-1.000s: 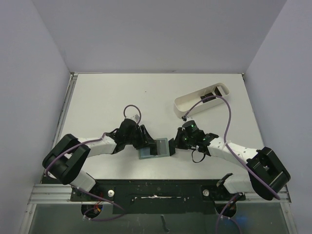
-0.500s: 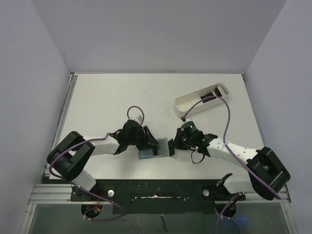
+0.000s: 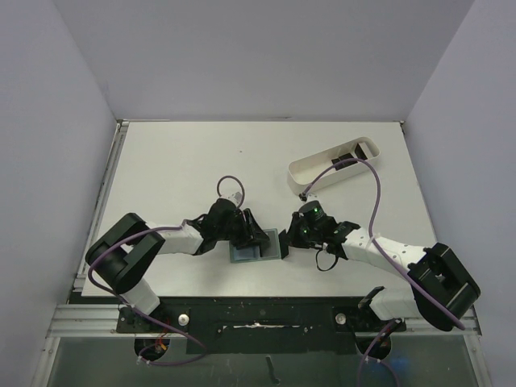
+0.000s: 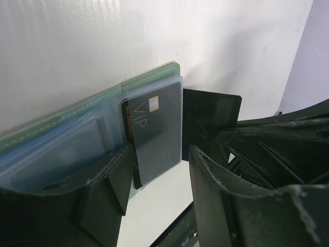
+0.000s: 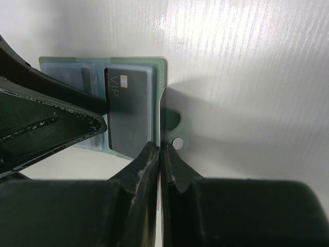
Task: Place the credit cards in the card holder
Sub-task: Insert the credit card into the card holder.
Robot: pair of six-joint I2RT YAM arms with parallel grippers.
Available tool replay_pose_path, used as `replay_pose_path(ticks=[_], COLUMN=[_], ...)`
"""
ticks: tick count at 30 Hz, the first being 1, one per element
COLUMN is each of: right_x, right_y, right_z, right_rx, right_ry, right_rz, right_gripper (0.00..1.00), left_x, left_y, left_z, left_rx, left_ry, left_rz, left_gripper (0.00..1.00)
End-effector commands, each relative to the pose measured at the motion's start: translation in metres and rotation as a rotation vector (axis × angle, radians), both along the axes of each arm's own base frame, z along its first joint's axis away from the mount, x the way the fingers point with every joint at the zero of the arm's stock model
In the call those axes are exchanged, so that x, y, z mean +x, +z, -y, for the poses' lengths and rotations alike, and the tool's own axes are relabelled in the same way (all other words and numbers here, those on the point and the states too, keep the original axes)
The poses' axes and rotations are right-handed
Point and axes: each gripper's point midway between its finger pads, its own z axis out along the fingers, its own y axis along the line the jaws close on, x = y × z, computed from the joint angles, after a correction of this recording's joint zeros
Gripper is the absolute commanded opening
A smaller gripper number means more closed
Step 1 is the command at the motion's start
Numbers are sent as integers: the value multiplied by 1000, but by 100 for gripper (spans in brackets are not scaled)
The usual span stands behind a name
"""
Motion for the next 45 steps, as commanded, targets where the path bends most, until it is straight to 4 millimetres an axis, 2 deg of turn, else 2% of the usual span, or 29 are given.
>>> replay_pose_path(ticks=[1, 9, 14, 20, 27, 29, 31, 33, 39, 45], right_x=[12, 19, 22, 26, 32, 32, 33, 33, 28, 28], right_y=[15, 30, 42, 61, 80, 81, 81, 78, 69, 51], right_z=[-12, 12, 14, -2, -37, -46, -53, -61, -81, -83], right_rx=[46, -53, -50, 31, 206, 241, 271, 291, 342, 326], right_ry=[-8, -67, -82, -56, 16, 40, 56, 75, 209, 248], right_rz=[67, 115, 136, 169, 207, 202, 192, 176, 164, 131], right_gripper=[0, 0, 0, 0, 0, 0, 0, 0, 1, 1], left_x=[-2, 3, 5, 10, 13, 11, 8, 5, -1, -4], left_y=[26, 31, 31, 36, 24, 19, 14, 10, -5, -17], left_z=[25, 9, -6, -25, -62, -70, -74, -77, -84, -89], left_rx=[-109, -67, -34, -22, 82, 110, 117, 116, 158, 207], left_ry=[-54, -36, -21, 10, 44, 48, 48, 43, 39, 28], left_rz=[43, 72, 75, 98, 93, 89, 81, 66, 33, 3], left_gripper=[46, 46, 47, 46, 29, 21, 9, 3, 1, 1])
